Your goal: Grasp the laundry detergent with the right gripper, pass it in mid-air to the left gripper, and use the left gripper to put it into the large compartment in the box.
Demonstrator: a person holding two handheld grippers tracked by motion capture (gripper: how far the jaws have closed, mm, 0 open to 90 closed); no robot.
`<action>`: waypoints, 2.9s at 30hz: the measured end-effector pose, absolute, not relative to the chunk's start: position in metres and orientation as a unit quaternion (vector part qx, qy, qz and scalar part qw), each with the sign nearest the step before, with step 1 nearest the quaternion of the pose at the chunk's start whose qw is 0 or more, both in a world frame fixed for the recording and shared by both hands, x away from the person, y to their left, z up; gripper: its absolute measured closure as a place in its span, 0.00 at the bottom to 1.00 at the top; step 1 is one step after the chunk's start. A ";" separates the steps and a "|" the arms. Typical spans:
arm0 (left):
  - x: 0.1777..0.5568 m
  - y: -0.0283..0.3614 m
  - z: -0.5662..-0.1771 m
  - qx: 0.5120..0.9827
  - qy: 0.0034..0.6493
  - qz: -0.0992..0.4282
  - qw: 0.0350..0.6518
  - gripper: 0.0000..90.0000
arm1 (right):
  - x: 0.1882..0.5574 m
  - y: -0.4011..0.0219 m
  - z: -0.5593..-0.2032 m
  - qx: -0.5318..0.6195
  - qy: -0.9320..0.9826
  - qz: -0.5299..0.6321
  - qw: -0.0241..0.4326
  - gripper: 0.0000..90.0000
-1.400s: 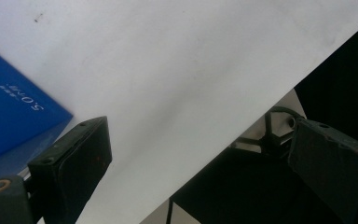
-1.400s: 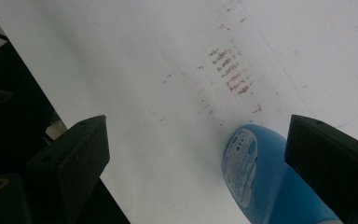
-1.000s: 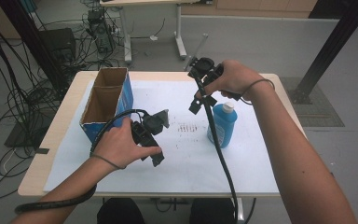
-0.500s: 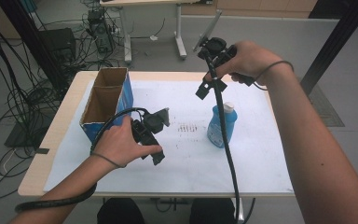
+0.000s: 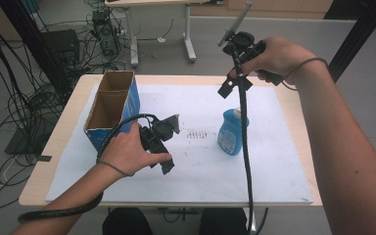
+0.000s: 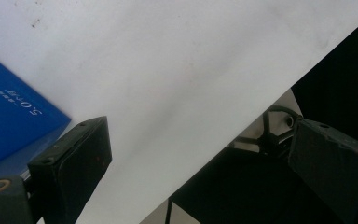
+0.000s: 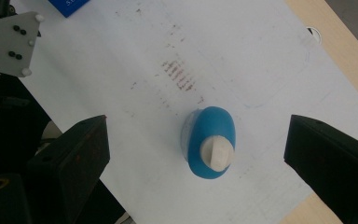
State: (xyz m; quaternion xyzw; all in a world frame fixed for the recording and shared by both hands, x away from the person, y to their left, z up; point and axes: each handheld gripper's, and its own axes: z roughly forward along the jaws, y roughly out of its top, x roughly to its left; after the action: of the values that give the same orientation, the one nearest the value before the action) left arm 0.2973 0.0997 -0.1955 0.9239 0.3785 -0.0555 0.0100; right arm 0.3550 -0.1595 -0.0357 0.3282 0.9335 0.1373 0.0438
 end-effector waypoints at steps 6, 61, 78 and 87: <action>0.298 0.098 -0.197 0.924 0.378 -0.057 0.009 0.07 | 0.355 -0.172 -0.039 0.344 0.929 0.132 0.047 0.07; 0.296 0.090 -0.199 0.925 0.375 -0.057 0.012 0.07 | 0.335 -0.229 -0.111 0.395 0.910 0.125 0.025 0.07; 0.294 0.088 -0.201 0.925 0.377 -0.055 0.013 0.07 | 0.324 -0.242 -0.133 0.399 0.907 0.137 0.018 0.07; 0.294 0.089 -0.204 0.924 0.377 -0.057 0.014 0.07 | 0.317 -0.250 -0.147 0.398 0.907 0.139 0.013 0.07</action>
State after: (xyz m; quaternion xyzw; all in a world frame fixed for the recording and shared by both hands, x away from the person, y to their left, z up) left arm 0.2941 0.0890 -0.2043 0.9244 0.3769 -0.0572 0.0141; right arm 0.3166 -0.2504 -0.1474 0.3982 0.9066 0.1394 0.0132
